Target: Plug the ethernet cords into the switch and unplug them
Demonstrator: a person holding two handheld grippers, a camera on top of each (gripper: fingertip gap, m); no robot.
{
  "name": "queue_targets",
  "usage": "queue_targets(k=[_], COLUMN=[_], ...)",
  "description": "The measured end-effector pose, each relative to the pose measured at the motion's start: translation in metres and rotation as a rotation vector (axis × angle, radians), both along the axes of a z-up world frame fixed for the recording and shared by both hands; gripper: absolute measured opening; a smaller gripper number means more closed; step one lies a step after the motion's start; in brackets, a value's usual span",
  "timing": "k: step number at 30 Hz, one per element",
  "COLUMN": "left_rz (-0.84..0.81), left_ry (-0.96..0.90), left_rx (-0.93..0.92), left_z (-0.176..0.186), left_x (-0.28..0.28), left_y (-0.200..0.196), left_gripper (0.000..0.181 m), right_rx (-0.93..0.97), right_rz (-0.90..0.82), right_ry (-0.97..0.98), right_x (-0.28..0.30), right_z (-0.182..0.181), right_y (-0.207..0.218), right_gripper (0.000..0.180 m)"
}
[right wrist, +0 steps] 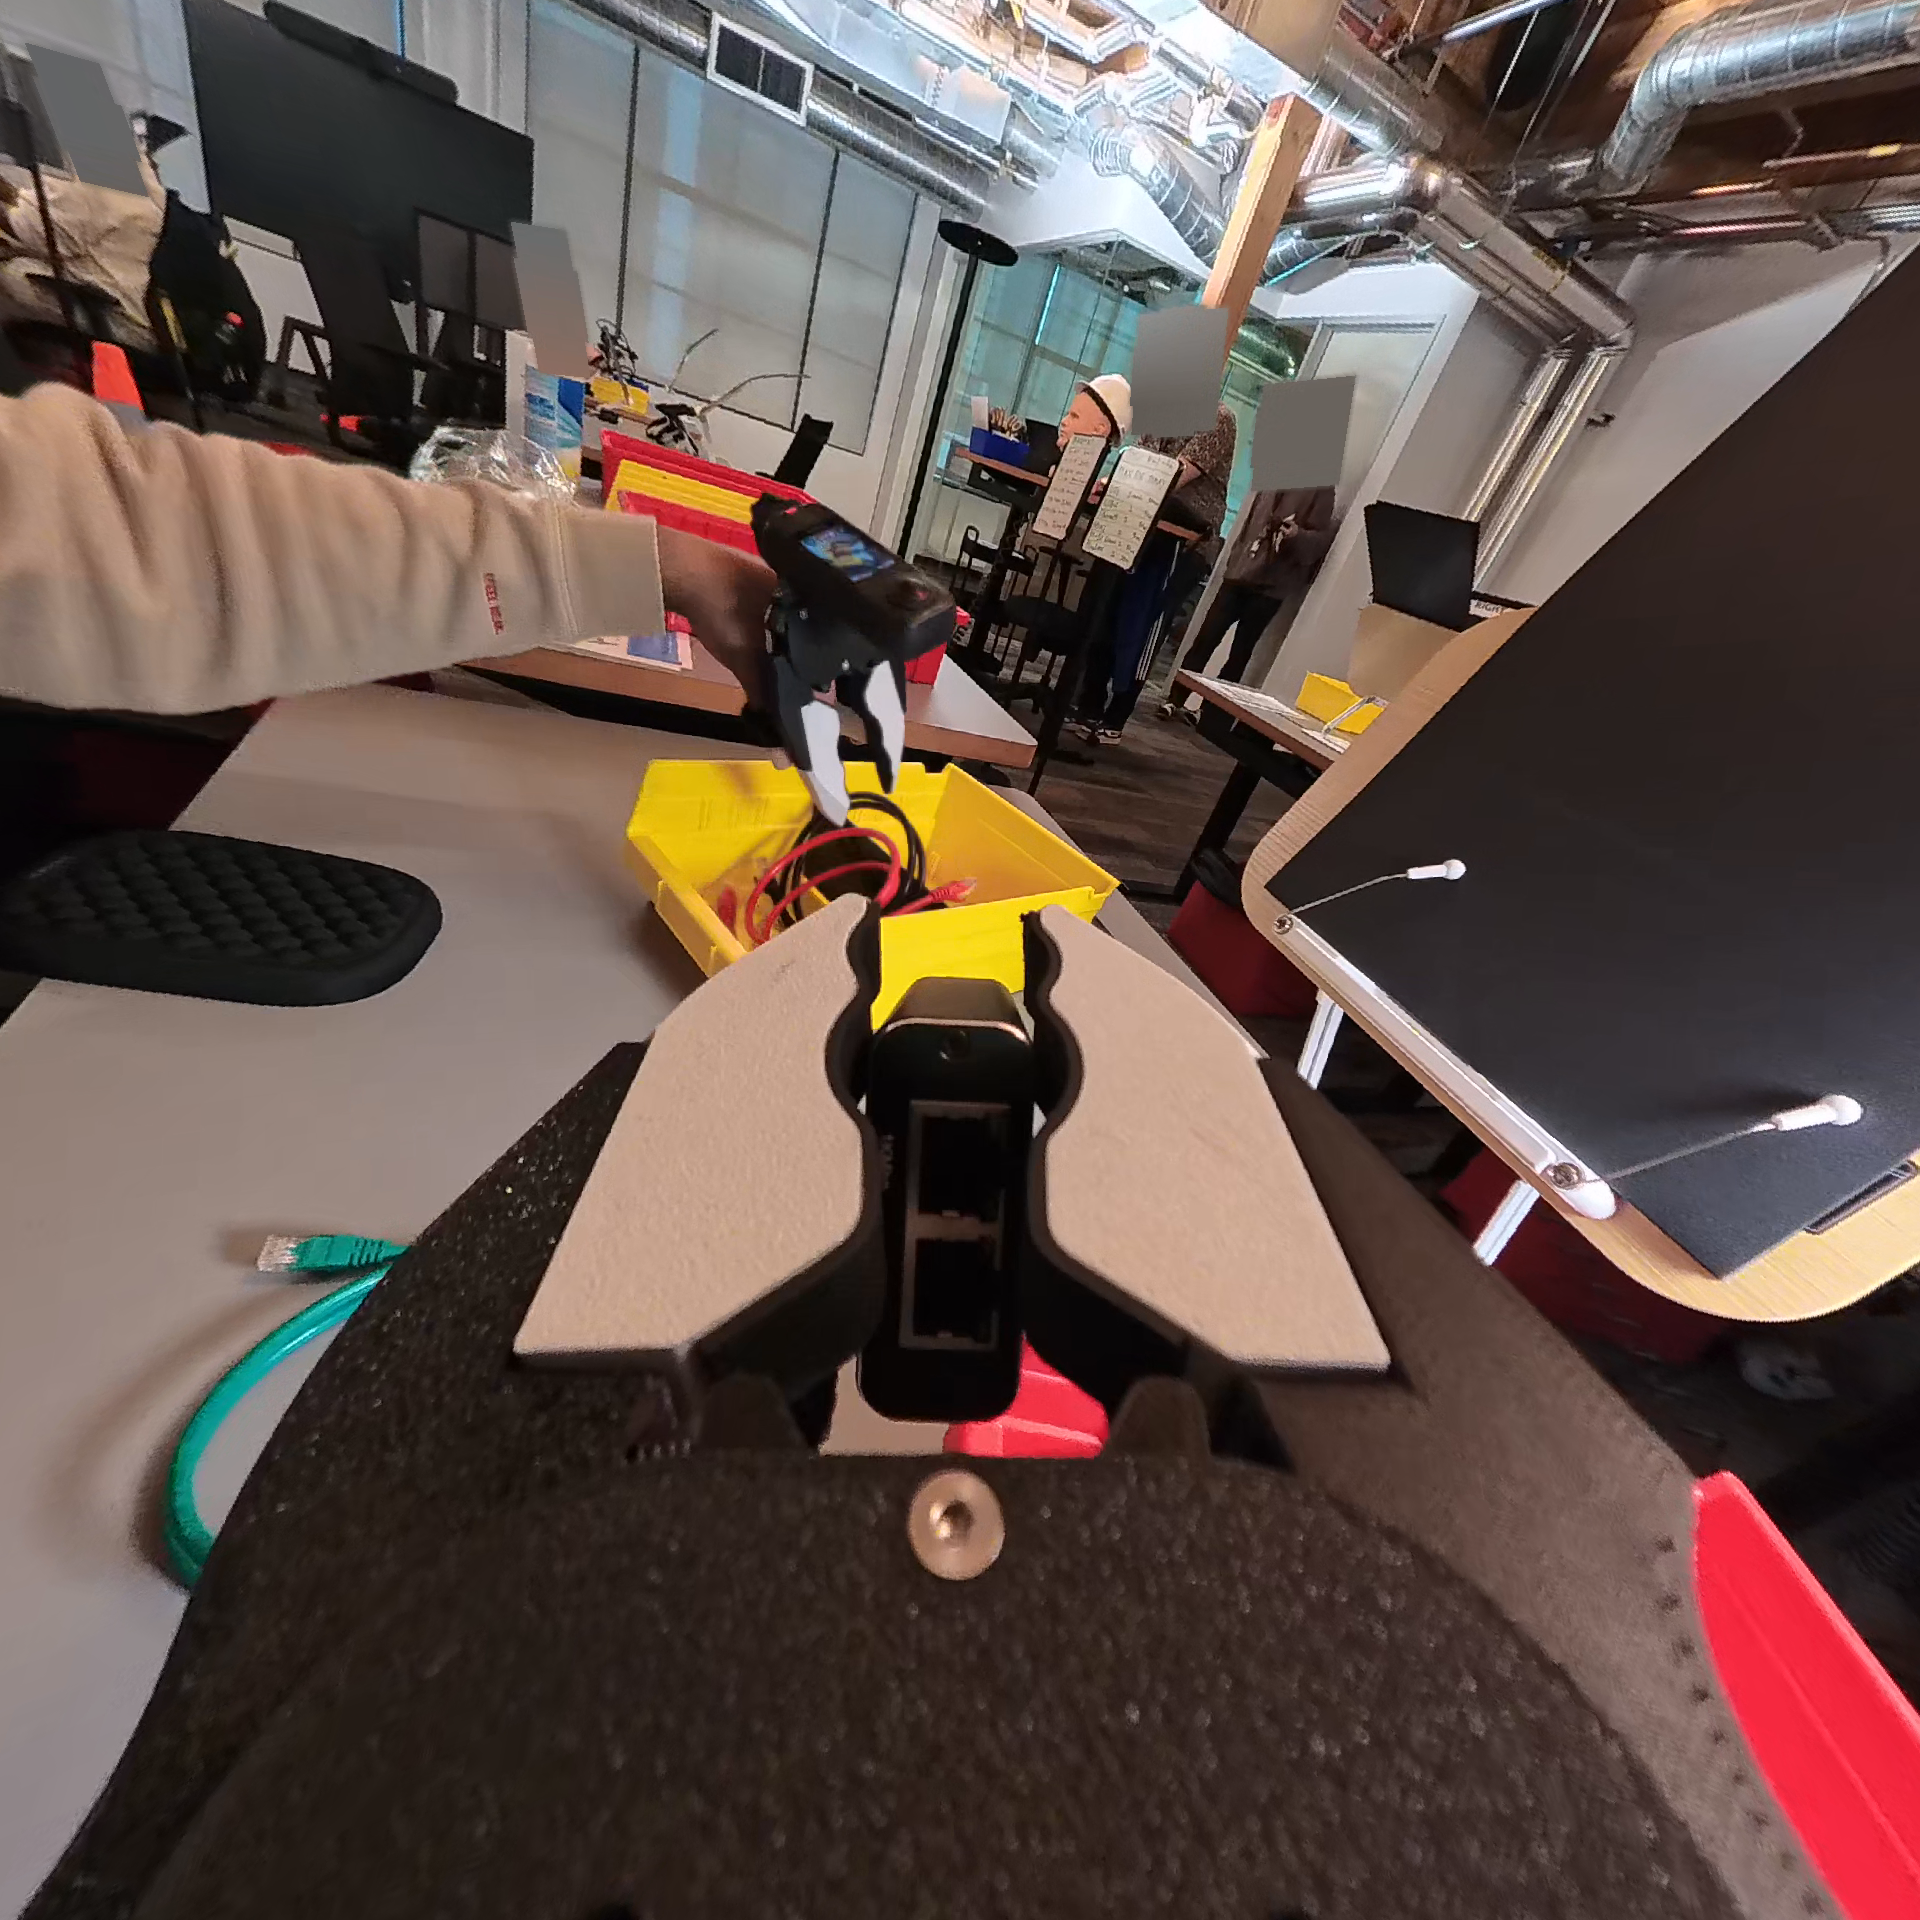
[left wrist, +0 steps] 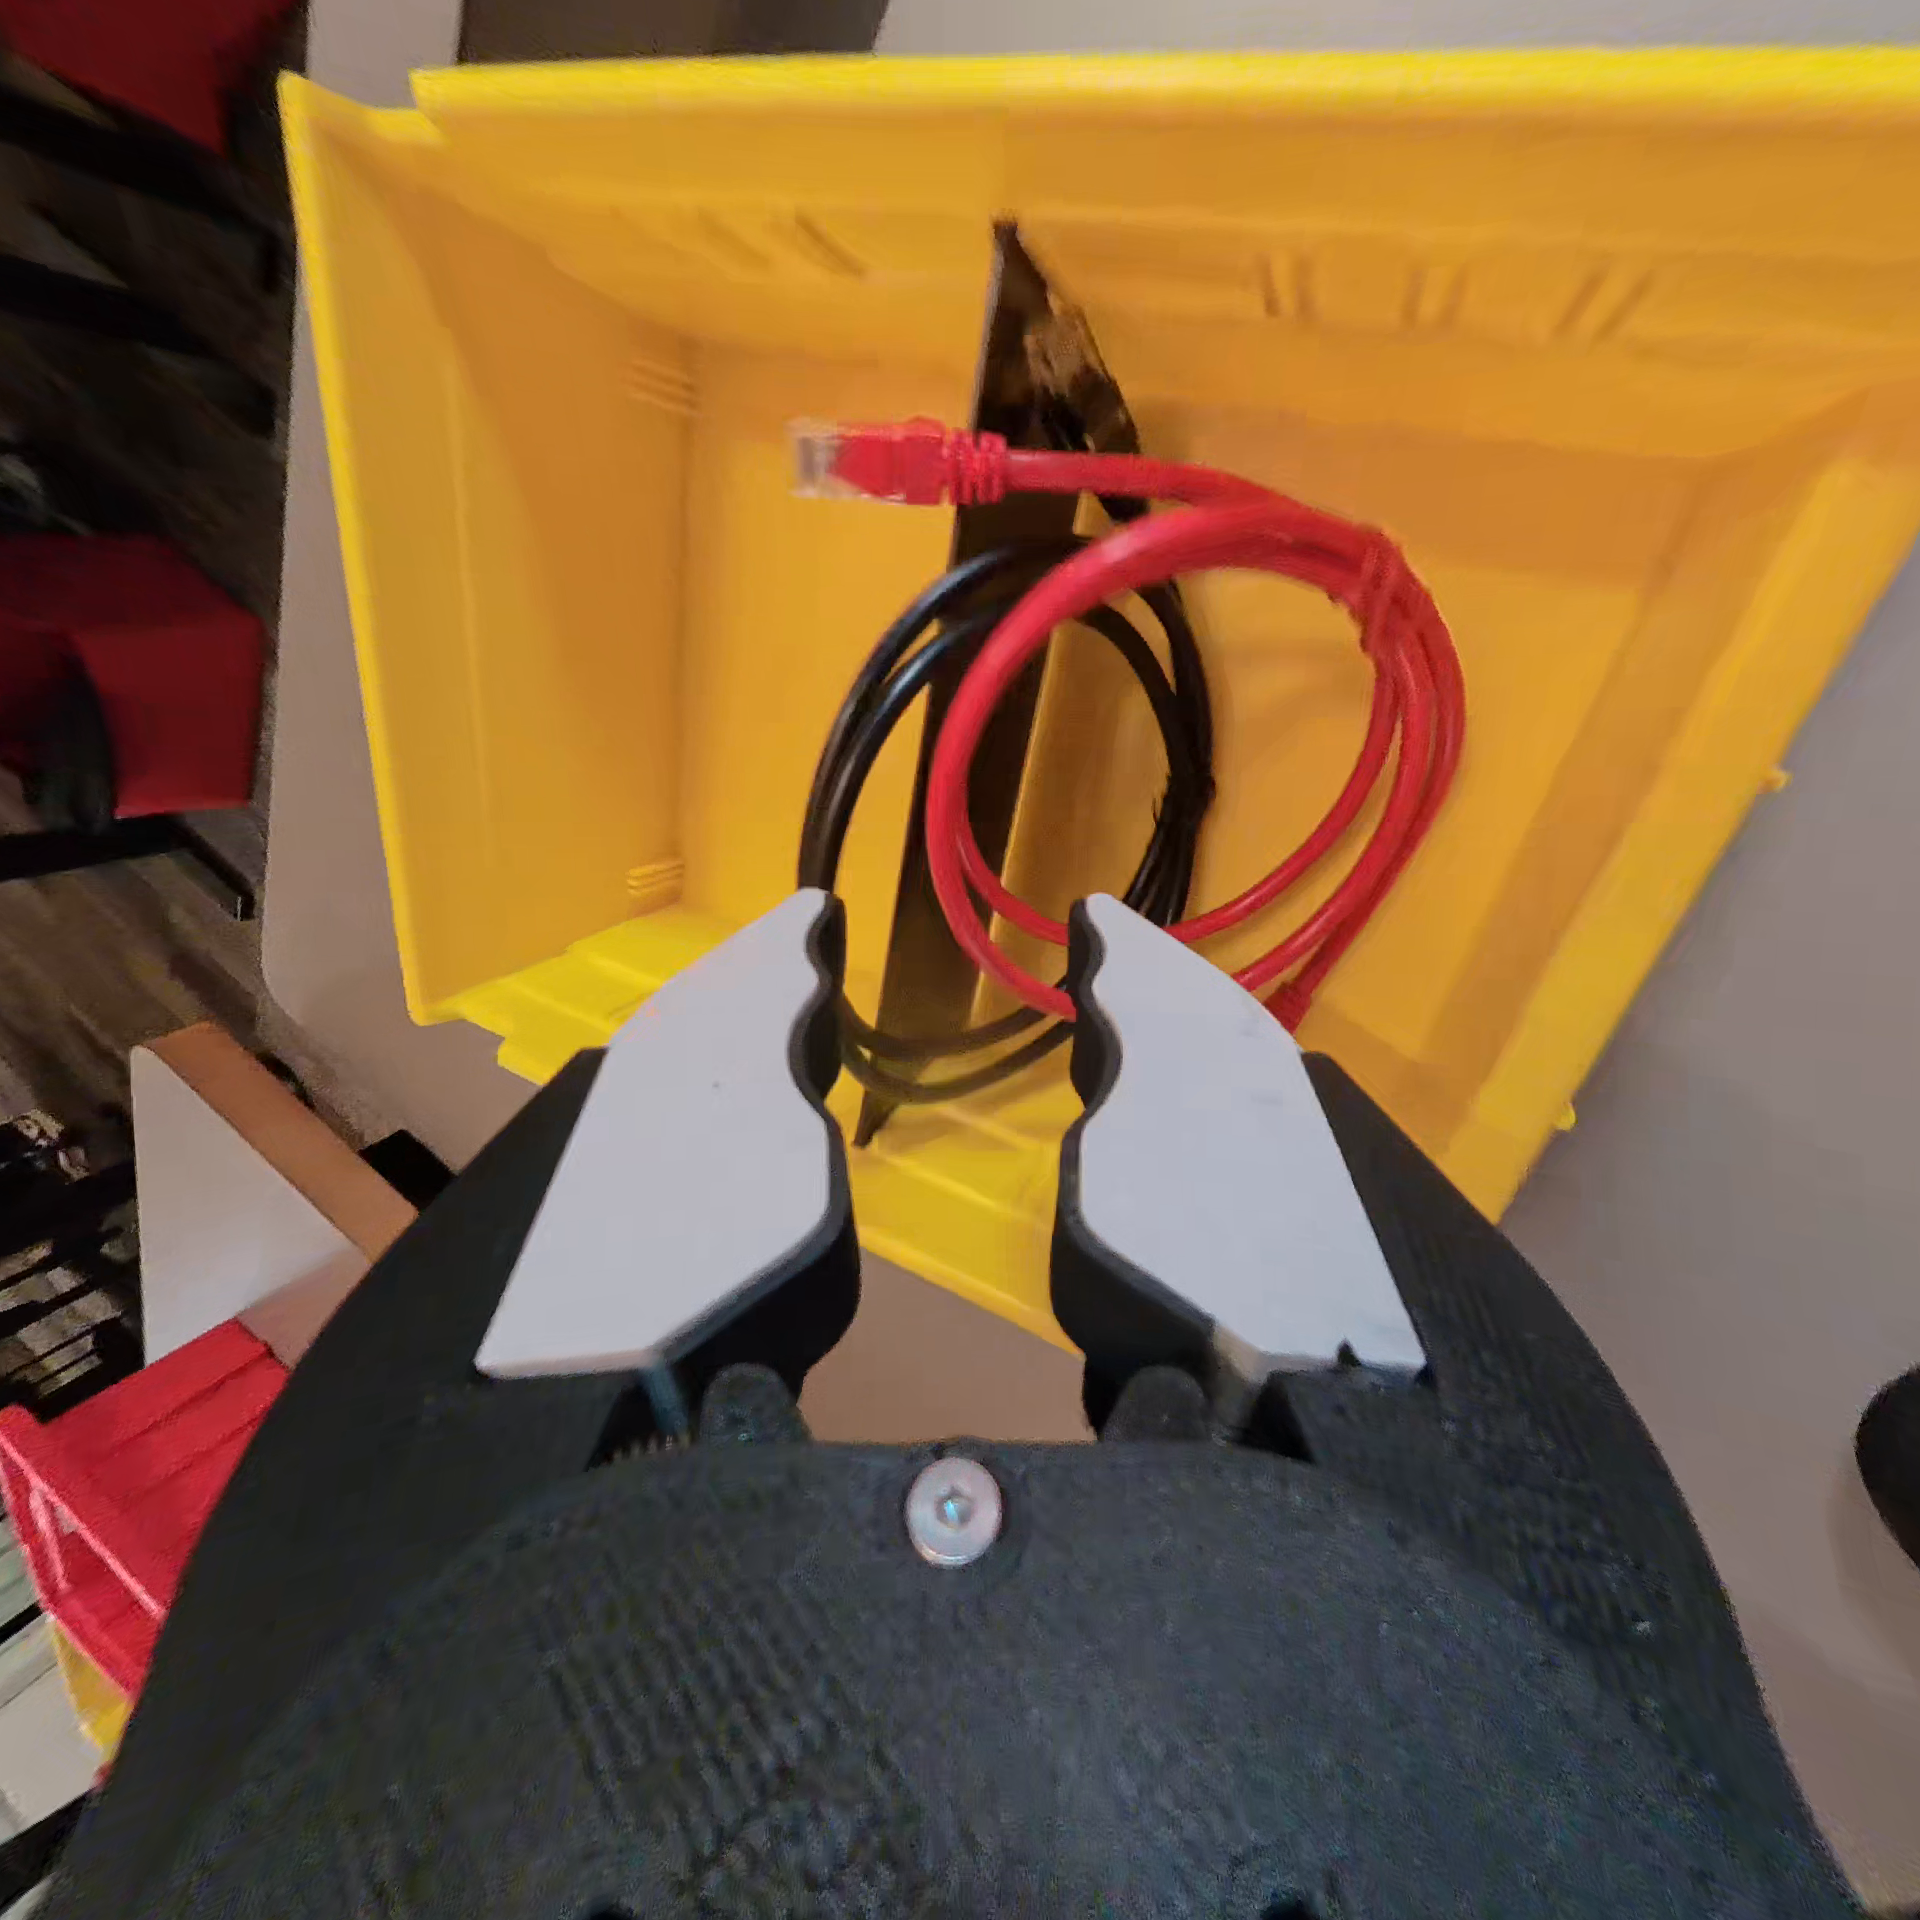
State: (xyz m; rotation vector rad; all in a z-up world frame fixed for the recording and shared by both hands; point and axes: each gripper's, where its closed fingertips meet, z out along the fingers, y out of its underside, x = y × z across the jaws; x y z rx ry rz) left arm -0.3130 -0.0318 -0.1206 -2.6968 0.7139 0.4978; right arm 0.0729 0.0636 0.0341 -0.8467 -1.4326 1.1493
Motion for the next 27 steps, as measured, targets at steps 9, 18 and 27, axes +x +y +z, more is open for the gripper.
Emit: queue_targets(k=[9,18,27], left_rz=[-0.242,-0.481,-0.491], left_ry=[-0.282,-0.786,-1.011], left_rx=[0.352,0.396,0.230], left_z=[0.037,-0.018,-0.061], left_x=[0.131,0.321,0.354], left_y=[0.028,0.033,0.061], left_gripper=[0.043,0.036,0.031], right_rx=[-0.013,-0.009,-0.048], right_rz=[-0.008,0.032,0.191], right_ry=[0.007,0.013,0.023], right_x=[0.000,0.000,0.008], right_z=[-0.001,-0.001,-0.005], right_y=[0.004,-0.005,-0.017], right_gripper=[0.026,0.026,0.026])
